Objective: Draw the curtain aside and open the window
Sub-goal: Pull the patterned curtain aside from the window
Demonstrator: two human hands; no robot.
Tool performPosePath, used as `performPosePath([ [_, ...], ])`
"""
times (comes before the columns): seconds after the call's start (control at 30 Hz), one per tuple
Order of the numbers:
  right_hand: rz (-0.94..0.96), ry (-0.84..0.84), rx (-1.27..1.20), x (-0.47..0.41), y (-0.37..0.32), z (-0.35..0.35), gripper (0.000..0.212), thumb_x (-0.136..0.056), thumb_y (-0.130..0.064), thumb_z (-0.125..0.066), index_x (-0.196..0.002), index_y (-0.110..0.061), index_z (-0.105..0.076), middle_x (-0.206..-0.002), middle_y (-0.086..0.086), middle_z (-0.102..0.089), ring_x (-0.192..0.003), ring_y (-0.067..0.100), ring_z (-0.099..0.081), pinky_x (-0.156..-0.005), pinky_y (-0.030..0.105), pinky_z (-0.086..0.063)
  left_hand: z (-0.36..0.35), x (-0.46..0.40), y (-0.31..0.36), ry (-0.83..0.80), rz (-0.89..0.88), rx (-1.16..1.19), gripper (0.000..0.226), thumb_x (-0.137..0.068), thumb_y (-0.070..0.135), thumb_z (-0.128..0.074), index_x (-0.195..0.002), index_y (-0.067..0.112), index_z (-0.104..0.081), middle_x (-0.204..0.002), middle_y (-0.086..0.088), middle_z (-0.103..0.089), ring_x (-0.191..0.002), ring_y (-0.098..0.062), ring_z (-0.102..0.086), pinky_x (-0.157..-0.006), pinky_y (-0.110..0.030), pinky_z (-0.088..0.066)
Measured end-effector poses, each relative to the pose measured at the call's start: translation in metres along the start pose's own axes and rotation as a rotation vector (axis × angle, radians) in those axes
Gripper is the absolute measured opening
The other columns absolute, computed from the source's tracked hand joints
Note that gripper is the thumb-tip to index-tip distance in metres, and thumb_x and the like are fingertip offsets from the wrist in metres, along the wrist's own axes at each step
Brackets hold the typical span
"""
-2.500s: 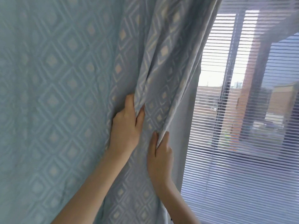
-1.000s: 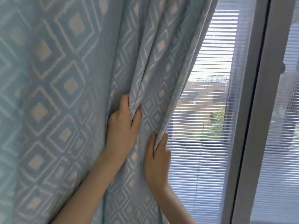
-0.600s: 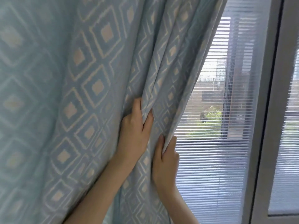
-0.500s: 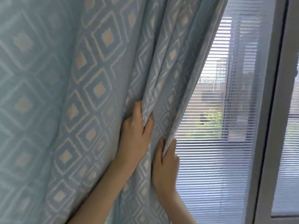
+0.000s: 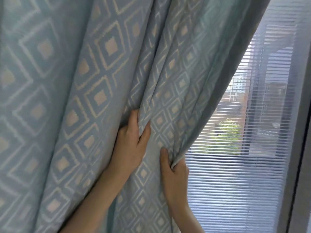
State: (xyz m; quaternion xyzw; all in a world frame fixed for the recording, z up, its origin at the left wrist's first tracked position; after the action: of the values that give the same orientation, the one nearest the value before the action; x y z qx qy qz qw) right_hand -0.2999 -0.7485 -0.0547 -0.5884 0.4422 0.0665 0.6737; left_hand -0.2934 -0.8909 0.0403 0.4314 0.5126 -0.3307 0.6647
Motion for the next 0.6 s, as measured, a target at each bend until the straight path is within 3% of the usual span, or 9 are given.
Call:
performPosePath([
  [0.2, 0.037, -0.032, 0.055, 0.015, -0.013, -0.029, 0.010, -0.092, -0.044, -0.053, -0.099, -0.037, -0.053, -0.076, -0.042, -0.062, -0.065, -0.017, -0.059, -0.053, 0.008, -0.044, 0.023, 0.002, -0.017, 0.027, 0.006, -0.005, 0.022, -0.096, 0.034, -0.043, -0.116, 0.023, -0.046, -0.103, 0.010, -0.061, -0.094, -0.009, -0.062, -0.080, -0.009, -0.044],
  [0.33, 0.034, -0.008, 0.093, 0.027, -0.023, -0.058, 0.029, -0.088, -0.055, -0.046, -0.099, -0.030, -0.054, -0.061, -0.018, -0.064, -0.060, -0.003, -0.061, -0.058, 0.034, -0.052, 0.045, -0.001, -0.033, 0.031, -0.003, -0.005, 0.021, -0.097, 0.034, -0.043, -0.115, 0.023, -0.046, -0.105, 0.011, -0.061, -0.094, -0.005, -0.061, -0.081, -0.005, -0.042],
  [0.5, 0.060, 0.043, 0.112, 0.040, -0.037, -0.094, 0.046, -0.082, -0.064, -0.038, -0.098, -0.023, -0.053, -0.067, -0.004, -0.067, -0.062, 0.012, -0.062, -0.057, 0.040, -0.050, 0.076, -0.006, -0.056, 0.010, -0.002, 0.014, 0.020, -0.098, 0.037, -0.043, -0.115, 0.028, -0.047, -0.106, 0.018, -0.060, -0.096, 0.005, -0.059, -0.084, -0.006, -0.041],
  [0.6, 0.054, 0.063, 0.104, 0.049, -0.045, -0.119, 0.042, -0.084, -0.062, -0.039, -0.095, -0.023, -0.051, -0.065, -0.003, -0.067, -0.058, 0.013, -0.062, -0.055, 0.040, -0.050, 0.098, -0.010, -0.071, 0.017, -0.019, -0.009, 0.020, -0.098, 0.038, -0.043, -0.117, 0.030, -0.046, -0.108, 0.026, -0.054, -0.098, 0.009, -0.055, -0.088, -0.004, -0.038],
])
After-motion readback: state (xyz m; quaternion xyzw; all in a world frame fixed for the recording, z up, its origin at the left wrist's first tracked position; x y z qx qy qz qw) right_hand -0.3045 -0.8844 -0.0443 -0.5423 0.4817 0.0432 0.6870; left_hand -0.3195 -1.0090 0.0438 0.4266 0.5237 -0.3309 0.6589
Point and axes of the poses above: each hand's wrist, its own x-axis away from the middle knuckle, its own z-axis out of the back of the hand, y = z × x, the point moved 5 cm from there along -x, towards the middle knuckle
